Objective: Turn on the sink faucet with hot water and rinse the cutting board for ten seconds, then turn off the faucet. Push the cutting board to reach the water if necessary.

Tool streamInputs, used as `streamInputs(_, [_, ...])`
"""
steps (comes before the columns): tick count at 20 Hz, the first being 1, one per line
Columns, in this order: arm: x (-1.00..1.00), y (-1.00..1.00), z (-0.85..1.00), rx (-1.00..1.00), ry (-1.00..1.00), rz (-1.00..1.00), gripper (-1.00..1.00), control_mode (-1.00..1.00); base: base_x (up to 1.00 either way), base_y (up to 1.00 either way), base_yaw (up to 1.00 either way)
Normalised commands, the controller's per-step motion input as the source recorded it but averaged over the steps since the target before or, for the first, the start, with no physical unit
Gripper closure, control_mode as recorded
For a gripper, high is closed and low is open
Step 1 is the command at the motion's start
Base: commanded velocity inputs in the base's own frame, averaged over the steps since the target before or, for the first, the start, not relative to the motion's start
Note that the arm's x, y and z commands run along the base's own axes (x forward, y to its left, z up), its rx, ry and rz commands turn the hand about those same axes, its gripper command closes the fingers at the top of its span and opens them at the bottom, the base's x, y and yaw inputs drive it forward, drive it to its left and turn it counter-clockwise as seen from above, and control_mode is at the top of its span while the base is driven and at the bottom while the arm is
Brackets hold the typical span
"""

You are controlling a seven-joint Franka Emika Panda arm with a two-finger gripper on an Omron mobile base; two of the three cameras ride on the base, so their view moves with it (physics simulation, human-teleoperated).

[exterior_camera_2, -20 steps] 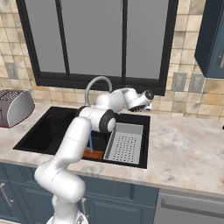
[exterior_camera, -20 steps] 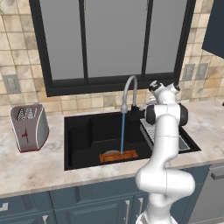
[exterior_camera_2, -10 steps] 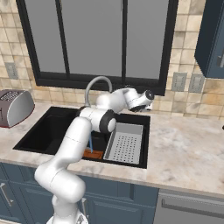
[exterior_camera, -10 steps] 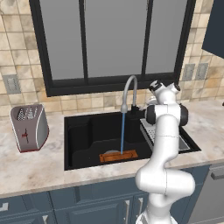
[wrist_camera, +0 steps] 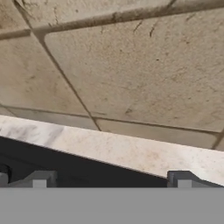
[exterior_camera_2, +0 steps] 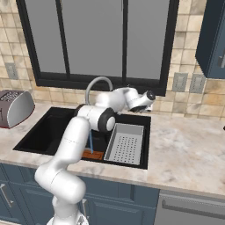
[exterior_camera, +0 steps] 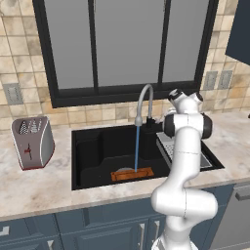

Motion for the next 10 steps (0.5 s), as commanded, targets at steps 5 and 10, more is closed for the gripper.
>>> streamInputs(5, [-0.24, 0.13, 0.00, 0.00, -0.01, 0.00, -1.00, -1.00, 0.00, 0.00, 0.00])
streamInputs(10, [0.00, 0.01, 0.00, 0.00, 0.00, 0.00, -1.00, -1.00, 0.00, 0.00, 0.00])
